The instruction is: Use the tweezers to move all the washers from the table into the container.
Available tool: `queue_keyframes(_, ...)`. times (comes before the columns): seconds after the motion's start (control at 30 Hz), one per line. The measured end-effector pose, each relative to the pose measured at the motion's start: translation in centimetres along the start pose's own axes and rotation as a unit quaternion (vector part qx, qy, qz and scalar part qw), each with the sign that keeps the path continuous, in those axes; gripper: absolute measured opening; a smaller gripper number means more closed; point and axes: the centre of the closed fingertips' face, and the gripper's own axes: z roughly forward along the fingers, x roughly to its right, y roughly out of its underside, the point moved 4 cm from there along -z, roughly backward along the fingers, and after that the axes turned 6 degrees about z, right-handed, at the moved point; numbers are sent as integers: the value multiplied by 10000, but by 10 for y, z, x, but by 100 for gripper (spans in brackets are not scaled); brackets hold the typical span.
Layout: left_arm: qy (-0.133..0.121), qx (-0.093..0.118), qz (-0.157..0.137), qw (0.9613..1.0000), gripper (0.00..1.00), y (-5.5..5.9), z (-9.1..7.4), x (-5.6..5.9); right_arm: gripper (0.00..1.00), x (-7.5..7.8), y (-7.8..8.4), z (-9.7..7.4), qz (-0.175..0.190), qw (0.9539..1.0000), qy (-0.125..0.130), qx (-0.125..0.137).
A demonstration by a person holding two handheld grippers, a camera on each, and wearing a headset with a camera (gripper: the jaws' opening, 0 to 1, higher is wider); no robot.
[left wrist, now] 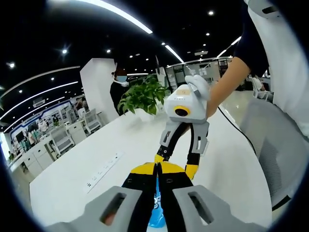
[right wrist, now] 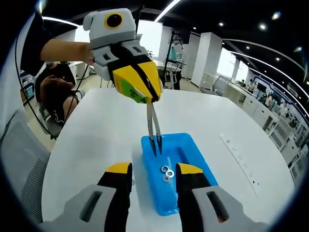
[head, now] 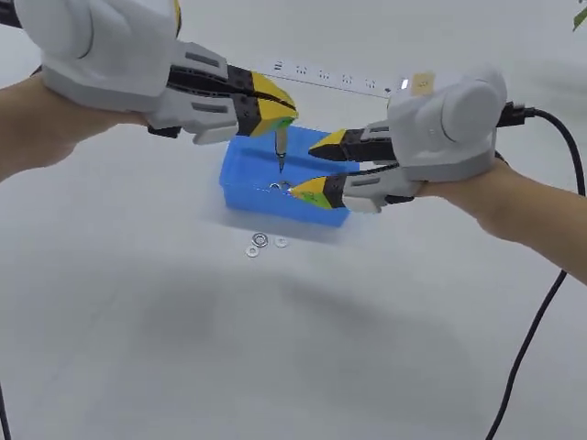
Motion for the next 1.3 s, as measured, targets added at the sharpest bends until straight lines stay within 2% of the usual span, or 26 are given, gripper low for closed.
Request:
queue_keyframes(0.07,6,-22,26,10000,4,-1,-3,3,42,0,3,-6,91,9999,56,45)
queue_keyframes(0.13,22,-33,50,10000,4,-1,-7,7,44,-2,6,-12,345,9993,93,107)
queue_keyframes(0.27,-60,7,20,10000,4,-1,-16,16,46,-14,5,-23,807,9954,73,503)
queue_keyframes(0.3,-104,36,-32,9999,4,0,-18,19,47,-18,7,-26,809,9953,80,523)
queue_keyframes(0.4,-154,20,-77,9999,4,3,-23,26,51,-26,14,-31,831,9953,110,477)
queue_keyframes(0.47,-198,17,-138,9997,4,5,-28,30,52,-35,21,-36,1026,9937,51,444)
queue_keyframes(0.57,-245,47,-192,9995,4,5,-35,36,55,-45,28,-41,1066,9933,65,445)
queue_keyframes(0.67,-258,-2,-198,9995,4,8,-41,40,61,-54,37,-45,1012,9942,109,337)
queue_keyframes(0.73,-244,-11,-214,9995,4,11,-43,44,69,-60,42,-47,984,9947,147,242)
queue_keyframes(0.8,-236,69,-265,9993,4,13,-45,48,75,-66,44,-48,936,9951,208,245)
queue_keyframes(0.9,-224,81,-273,9993,4,16,-46,53,80,-77,47,-47,923,9952,240,238)
queue_keyframes(1.07,-184,45,-267,9995,4,22,-45,61,88,-91,58,-43,691,9974,198,6)
queue_keyframes(1.3,-161,73,-267,9995,4,29,-41,67,96,-96,67,-45,856,9961,198,27)
